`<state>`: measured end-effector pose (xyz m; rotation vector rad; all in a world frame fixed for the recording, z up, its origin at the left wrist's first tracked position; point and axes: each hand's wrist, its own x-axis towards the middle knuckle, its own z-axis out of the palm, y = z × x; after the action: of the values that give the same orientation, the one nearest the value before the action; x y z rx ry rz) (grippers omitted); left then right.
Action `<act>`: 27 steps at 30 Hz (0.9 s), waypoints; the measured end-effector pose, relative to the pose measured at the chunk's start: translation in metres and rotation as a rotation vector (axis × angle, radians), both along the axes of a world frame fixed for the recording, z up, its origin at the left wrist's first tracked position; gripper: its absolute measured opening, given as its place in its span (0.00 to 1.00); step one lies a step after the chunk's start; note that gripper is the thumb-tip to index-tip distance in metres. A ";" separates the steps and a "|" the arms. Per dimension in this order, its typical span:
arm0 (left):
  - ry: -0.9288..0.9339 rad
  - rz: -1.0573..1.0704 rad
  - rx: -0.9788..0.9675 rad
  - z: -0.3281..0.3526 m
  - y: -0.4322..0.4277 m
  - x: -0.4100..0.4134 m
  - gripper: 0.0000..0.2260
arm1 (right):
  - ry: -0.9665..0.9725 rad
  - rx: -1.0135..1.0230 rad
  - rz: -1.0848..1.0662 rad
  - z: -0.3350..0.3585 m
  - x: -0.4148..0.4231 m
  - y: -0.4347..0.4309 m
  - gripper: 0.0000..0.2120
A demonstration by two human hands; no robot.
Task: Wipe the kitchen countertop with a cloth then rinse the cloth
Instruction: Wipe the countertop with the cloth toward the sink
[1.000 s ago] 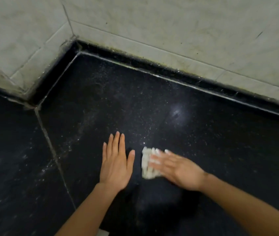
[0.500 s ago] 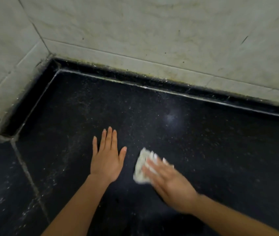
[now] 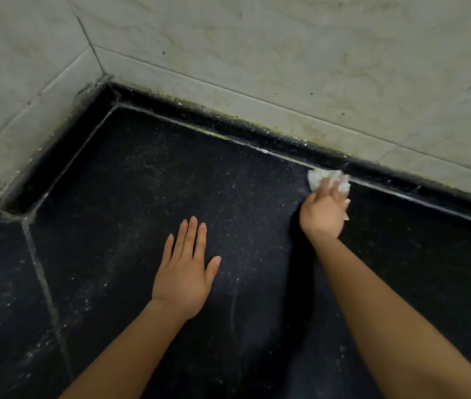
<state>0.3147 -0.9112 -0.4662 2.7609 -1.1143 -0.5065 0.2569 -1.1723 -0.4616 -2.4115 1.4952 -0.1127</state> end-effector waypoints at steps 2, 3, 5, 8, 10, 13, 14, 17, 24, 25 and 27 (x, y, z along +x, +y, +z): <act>-0.001 0.002 -0.014 -0.001 -0.001 0.000 0.34 | -0.059 0.010 0.220 -0.005 0.012 0.032 0.25; -0.002 0.005 -0.013 -0.001 -0.001 0.000 0.34 | -0.089 0.008 0.373 -0.007 0.011 0.045 0.25; -0.011 0.007 -0.001 0.000 -0.002 -0.001 0.34 | -0.092 0.038 0.643 -0.005 -0.004 0.057 0.23; -0.020 0.007 -0.006 0.003 -0.003 0.000 0.35 | 0.006 0.040 0.976 0.002 -0.037 0.035 0.23; -0.027 -0.009 0.011 0.002 -0.002 0.000 0.35 | 0.035 -0.054 0.991 -0.001 -0.057 0.003 0.23; -0.063 -0.015 0.024 -0.002 -0.002 0.001 0.35 | -0.049 -0.073 0.483 0.000 -0.059 -0.027 0.20; -0.099 -0.027 0.033 -0.003 -0.001 0.002 0.34 | -0.061 -0.060 0.299 -0.001 -0.048 -0.026 0.20; -0.128 -0.024 0.074 -0.006 -0.001 0.003 0.32 | -0.057 -0.080 0.096 0.001 0.002 -0.002 0.22; -0.171 -0.037 0.050 -0.011 -0.002 0.003 0.30 | -0.097 0.034 0.665 0.003 0.074 0.054 0.21; -0.173 -0.033 0.045 -0.011 -0.001 0.003 0.30 | -0.094 0.025 0.766 0.002 0.069 0.047 0.20; -0.167 -0.030 0.041 -0.010 -0.001 0.003 0.30 | -0.092 -0.032 0.820 -0.004 0.050 0.023 0.19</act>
<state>0.3175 -0.9122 -0.4760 2.8710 -1.1945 -0.3095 0.3070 -1.1496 -0.4651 -2.7859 0.3846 -0.0621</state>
